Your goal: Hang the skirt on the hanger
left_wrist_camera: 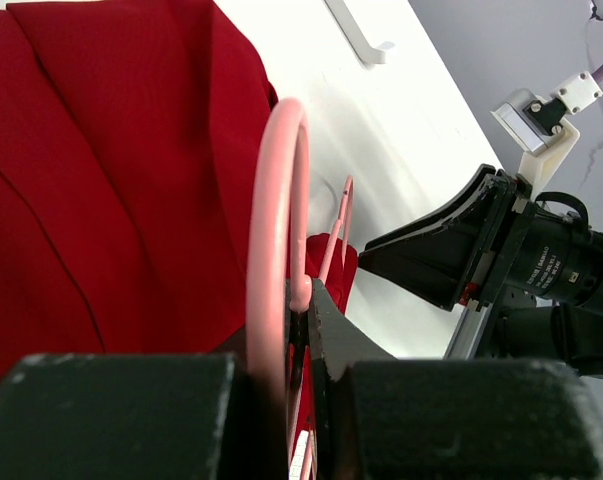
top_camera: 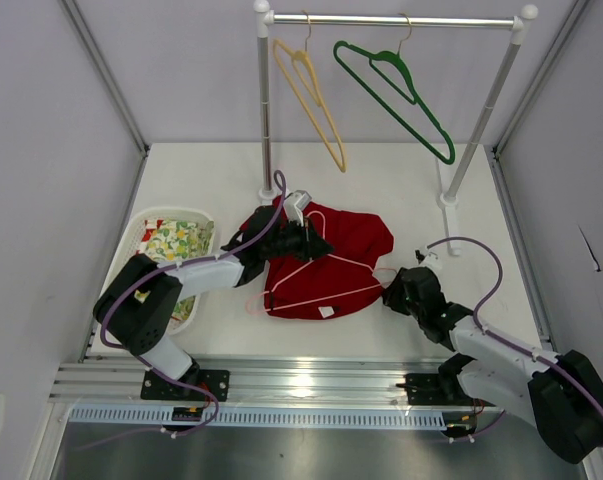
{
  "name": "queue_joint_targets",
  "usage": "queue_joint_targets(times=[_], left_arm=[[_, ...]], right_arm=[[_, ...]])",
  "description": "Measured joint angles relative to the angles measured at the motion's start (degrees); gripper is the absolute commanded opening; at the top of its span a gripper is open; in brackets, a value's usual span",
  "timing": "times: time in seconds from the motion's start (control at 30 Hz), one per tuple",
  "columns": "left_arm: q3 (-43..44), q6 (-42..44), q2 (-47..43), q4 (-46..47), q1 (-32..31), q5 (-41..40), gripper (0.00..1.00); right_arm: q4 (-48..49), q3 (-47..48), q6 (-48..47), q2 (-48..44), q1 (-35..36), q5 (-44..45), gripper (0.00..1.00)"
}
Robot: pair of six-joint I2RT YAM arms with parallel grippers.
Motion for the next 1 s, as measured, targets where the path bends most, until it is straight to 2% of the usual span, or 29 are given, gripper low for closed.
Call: queue_joint_targets(times=[0.53,0.7,0.8,0.83,1.0], left_arm=[[0.61,0.00,0.04,-1.49,0.68,0.87,0.00],[0.96,0.02,0.15,-1.73,0.72,1.29,0.00],[1.16,0.07,0.24,-1.95,0.72,1.64,0.00],[1.20,0.13,0.28,-1.99,0.74,1.81,0.00],[1.77,0.44,0.48,-2.62,0.85,2.12,0.00]], right_arm=[[0.50,0.00,0.02,2.67,2.29,3.26,0.34],[1.86,0.00,-0.26,3.56,2.54,3.43,0.29],[2.43,0.00,-0.70,4.17,2.62,3.48,0.23],[2.56,0.00,-0.87,4.33,2.62,3.63,0.16],[2.51,0.02,-1.16,4.39,2.62,4.26,0.00]])
